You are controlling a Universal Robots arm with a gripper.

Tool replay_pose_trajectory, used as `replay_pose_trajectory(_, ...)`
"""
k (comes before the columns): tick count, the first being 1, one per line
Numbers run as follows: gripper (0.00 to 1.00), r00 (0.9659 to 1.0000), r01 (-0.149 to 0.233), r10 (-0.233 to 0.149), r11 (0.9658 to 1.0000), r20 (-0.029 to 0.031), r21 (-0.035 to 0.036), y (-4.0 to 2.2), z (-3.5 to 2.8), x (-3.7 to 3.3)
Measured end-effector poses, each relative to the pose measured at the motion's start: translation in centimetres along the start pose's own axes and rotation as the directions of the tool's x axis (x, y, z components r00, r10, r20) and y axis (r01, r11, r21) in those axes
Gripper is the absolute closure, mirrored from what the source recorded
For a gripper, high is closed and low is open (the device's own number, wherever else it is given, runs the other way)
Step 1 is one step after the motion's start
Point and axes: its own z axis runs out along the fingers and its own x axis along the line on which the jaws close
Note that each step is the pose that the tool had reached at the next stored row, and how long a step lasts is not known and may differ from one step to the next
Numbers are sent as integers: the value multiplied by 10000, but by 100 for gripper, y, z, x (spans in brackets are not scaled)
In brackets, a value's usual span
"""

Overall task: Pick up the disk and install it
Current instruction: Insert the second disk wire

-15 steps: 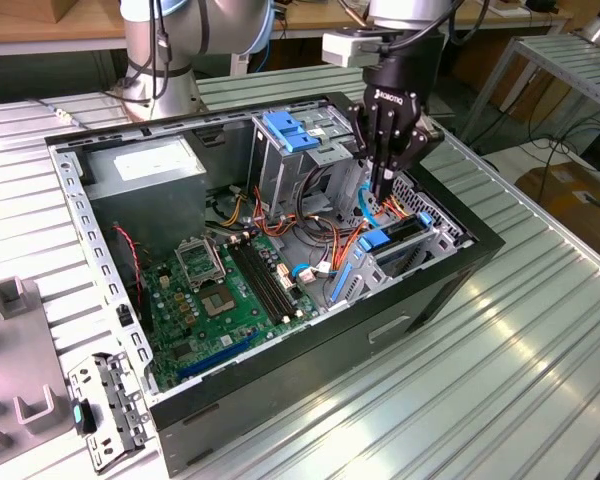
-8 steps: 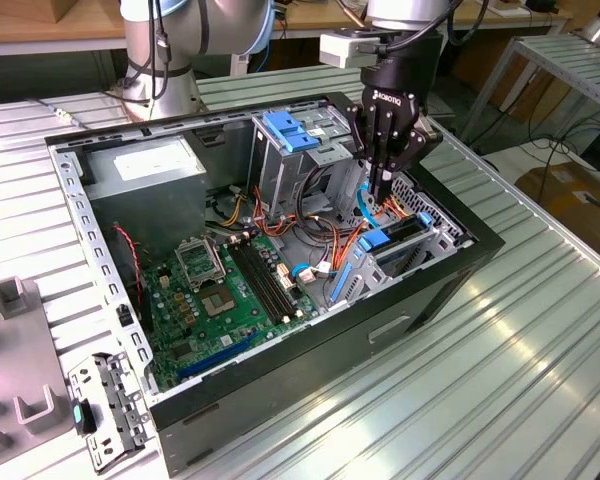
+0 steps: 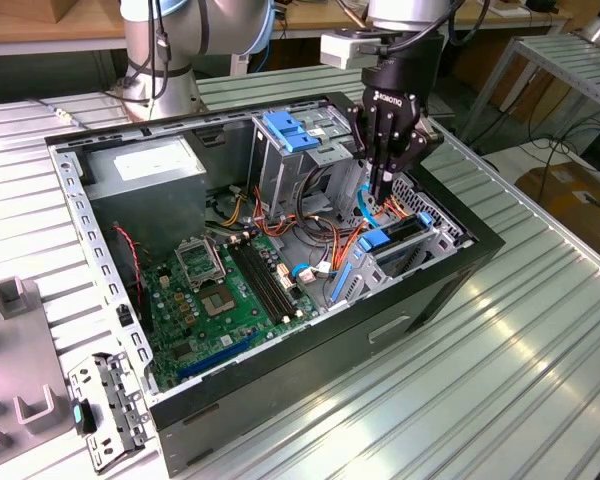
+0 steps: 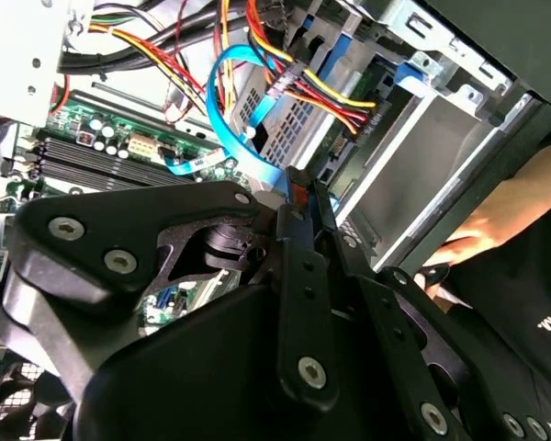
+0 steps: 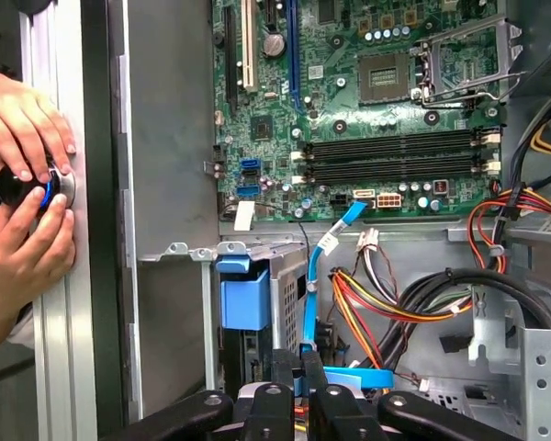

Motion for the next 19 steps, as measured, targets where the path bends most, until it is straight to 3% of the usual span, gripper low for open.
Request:
replay_pose_trajectory(3, 84, 9999, -5, 5, 10000, 129, 16, -3, 38, 94)
replay_pose_trajectory(8, 84, 9990, -32, 27, 9999, 445, 99, -9, 84, 214)
replay_pose_trajectory(11, 84, 9983, -86, 71, 9996, 585, 253, -11, 98, 259)
replay_pose_trajectory(16, 84, 9971, -222, 172, 9975, 742, 676, 6, 114, 296)
replay_pose_trajectory(17, 84, 9967, -237, 180, 9972, 794, 714, 15, 117, 300)
replay_pose_trajectory(19, 84, 9942, -267, 187, 9969, 1061, 745, 27, 123, 313)
